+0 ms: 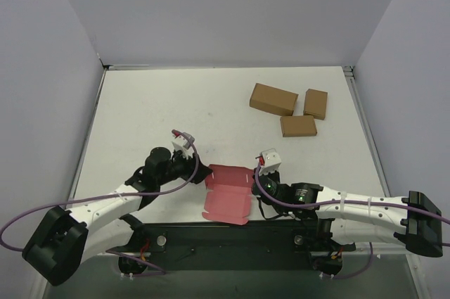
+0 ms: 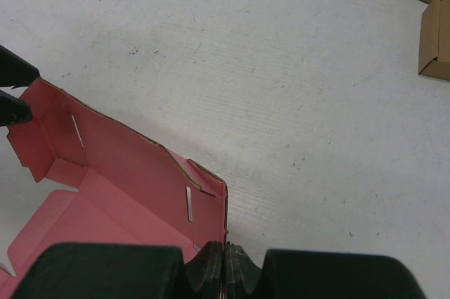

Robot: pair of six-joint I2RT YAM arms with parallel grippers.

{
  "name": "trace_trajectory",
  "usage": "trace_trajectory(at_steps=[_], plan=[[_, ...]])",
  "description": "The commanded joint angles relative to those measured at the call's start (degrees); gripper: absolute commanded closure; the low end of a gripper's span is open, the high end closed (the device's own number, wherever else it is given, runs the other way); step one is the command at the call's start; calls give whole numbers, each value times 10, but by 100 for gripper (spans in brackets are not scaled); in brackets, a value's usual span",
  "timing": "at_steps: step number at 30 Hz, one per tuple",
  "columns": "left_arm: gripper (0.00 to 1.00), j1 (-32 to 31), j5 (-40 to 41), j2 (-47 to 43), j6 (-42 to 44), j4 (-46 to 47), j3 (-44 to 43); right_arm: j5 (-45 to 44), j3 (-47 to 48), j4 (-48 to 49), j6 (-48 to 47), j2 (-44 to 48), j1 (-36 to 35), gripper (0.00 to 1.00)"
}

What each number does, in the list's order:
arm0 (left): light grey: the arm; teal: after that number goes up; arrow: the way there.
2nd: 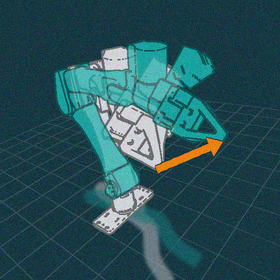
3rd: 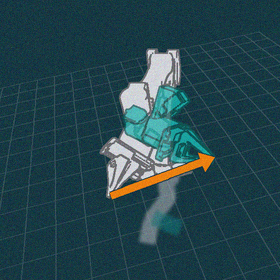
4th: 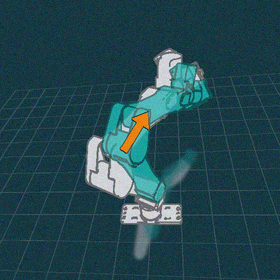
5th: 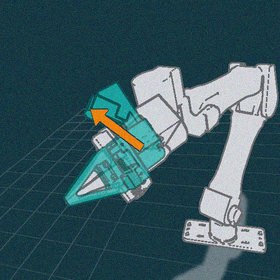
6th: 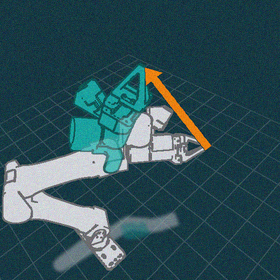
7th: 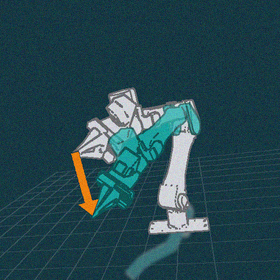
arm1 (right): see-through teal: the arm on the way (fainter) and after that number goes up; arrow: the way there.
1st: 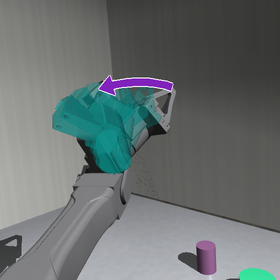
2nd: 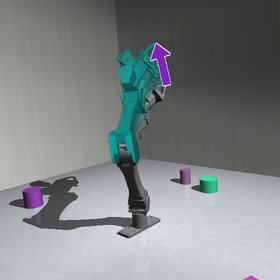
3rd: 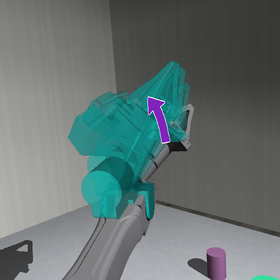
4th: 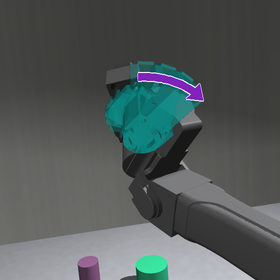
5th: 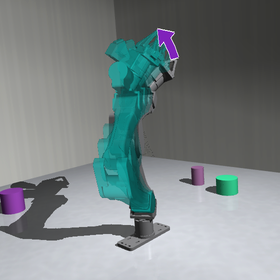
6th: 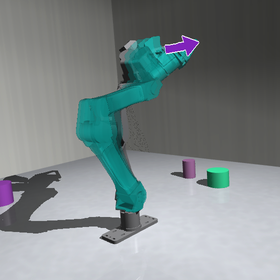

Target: Fold the paper box

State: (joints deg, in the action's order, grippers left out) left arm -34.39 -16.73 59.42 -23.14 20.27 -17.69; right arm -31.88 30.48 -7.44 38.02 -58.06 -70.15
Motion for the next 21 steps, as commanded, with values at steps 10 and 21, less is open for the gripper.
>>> trace_trajectory(at_steps=[10,21], plan=[[43,0,-11,48,54,6,-34,3,-4,8,-8,4,2,100],[64,-3,-27,83,71,52,-38,16,-5,11,-17,2,2,100]])
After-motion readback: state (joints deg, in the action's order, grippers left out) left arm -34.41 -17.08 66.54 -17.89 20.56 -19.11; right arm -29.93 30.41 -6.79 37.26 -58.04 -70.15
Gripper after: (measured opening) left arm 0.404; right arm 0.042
